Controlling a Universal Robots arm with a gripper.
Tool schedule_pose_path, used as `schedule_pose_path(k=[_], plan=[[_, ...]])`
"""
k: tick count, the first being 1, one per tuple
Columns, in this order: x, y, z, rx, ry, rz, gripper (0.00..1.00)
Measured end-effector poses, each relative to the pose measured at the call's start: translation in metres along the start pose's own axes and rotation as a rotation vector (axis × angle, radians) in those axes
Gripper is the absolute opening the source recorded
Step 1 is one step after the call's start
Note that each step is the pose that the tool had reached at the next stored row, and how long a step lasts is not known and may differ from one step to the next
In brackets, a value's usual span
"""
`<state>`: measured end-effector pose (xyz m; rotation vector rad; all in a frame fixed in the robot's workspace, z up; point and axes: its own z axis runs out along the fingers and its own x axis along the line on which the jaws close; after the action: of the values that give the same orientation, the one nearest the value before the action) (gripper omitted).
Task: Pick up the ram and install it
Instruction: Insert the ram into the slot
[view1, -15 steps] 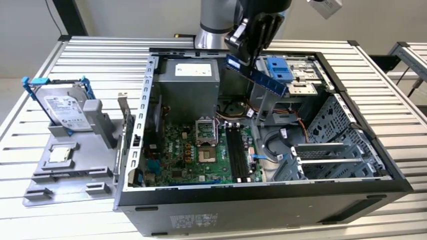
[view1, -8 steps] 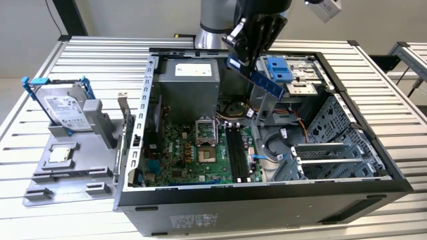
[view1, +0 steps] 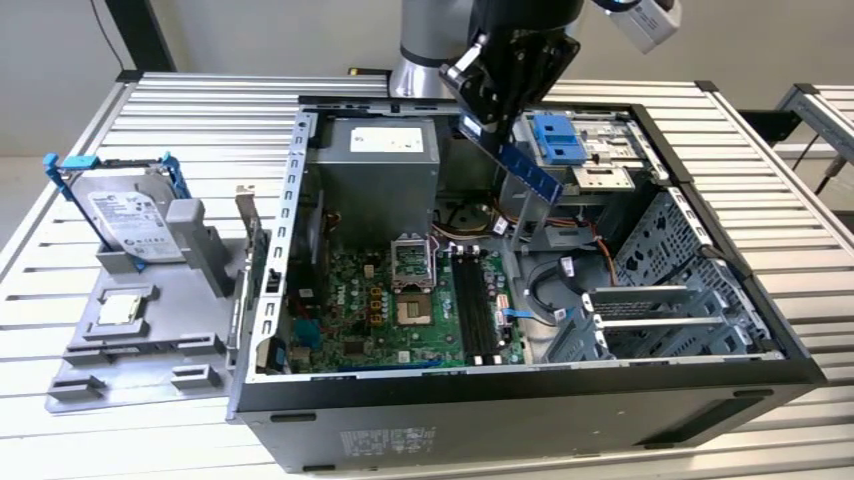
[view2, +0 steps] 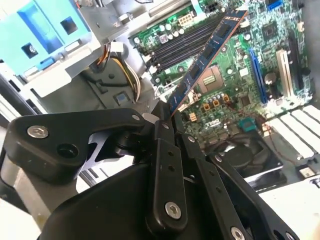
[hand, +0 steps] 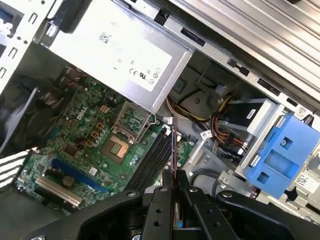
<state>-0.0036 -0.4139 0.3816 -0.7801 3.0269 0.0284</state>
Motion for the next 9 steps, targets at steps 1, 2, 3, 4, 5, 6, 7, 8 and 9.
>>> schedule_pose_path(k=[1,2,3,4,5,6,7,8,9], plan=[[0.0,0.0,0.0002,0.0003,-0.0003,0.016,0.0],[0.0,0.0,0.0004,0.0006,-0.0005,0.033,0.0],[0.0,0.0,0.0005,0.001,-0.0007,0.049,0.0],[0.0,0.0,0.0006,0.0013,-0.0009,0.066,0.0],[0.0,0.0,0.0008,0.0016,-0.0011,0.082,0.0],[0.0,0.0,0.0008,0.0019,-0.0014,0.099,0.0],[0.0,0.0,0.0009,0.0023,-0.0016,0.114,0.0],[0.0,0.0,0.001,0.0026,-0.0018,0.131,0.0],[0.0,0.0,0.0011,0.0029,-0.0021,0.147,0.0]])
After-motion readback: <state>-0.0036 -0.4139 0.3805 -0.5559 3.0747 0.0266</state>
